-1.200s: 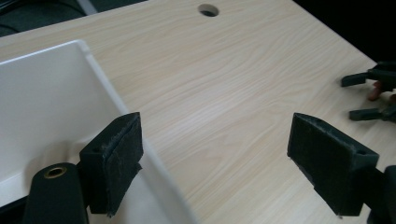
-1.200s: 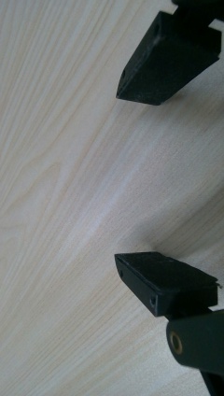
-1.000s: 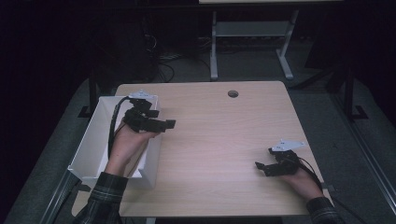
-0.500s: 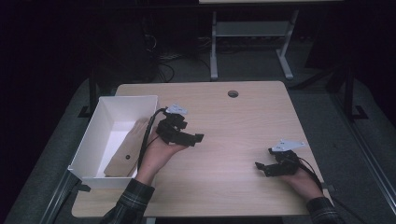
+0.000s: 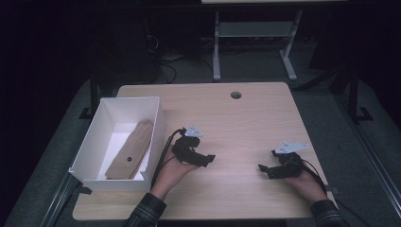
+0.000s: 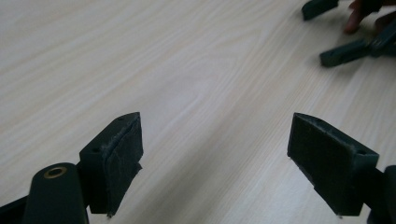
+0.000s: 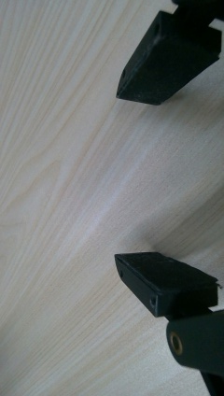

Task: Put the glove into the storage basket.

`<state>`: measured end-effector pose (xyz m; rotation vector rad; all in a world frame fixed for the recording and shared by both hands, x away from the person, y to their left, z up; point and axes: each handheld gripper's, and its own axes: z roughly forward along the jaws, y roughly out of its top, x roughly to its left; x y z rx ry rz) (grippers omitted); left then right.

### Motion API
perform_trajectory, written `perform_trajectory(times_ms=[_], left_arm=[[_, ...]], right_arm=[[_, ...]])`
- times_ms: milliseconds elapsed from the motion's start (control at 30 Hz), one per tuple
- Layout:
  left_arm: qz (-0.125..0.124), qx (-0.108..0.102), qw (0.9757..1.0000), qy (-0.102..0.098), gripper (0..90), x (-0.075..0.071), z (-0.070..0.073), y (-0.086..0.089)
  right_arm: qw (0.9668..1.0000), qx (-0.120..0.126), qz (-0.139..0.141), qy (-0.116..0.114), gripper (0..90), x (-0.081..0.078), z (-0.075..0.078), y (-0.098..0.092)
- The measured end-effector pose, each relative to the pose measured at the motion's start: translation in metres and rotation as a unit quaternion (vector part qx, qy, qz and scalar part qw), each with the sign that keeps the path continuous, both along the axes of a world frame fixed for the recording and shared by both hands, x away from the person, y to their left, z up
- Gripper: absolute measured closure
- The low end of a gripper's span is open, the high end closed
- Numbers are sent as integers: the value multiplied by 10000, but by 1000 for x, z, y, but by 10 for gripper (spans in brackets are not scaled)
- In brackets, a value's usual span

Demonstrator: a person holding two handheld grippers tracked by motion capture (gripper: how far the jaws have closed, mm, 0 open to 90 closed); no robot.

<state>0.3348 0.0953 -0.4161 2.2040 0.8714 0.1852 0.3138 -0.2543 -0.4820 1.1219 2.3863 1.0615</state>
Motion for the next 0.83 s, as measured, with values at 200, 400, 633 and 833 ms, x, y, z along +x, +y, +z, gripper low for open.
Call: perform_trajectory(times_ms=[200, 400, 633, 833], left_arm=[[-42, 109, 9999, -71, 177, -4, -23, -1], [-55, 275, 9994, -204, 177, -4, -39, -3], [-112, 501, 9985, -206, 155, -6, -53, -5], [-149, 547, 9977, -381, 152, -7, -56, -5]], right_arm=[[10000, 0, 1, 0, 168, 0, 0, 0], [10000, -1, 1, -1, 168, 0, 0, 0], [10000, -2, 3, 2, 168, 0, 0, 0], [10000, -12, 15, -3, 168, 0, 0, 0]])
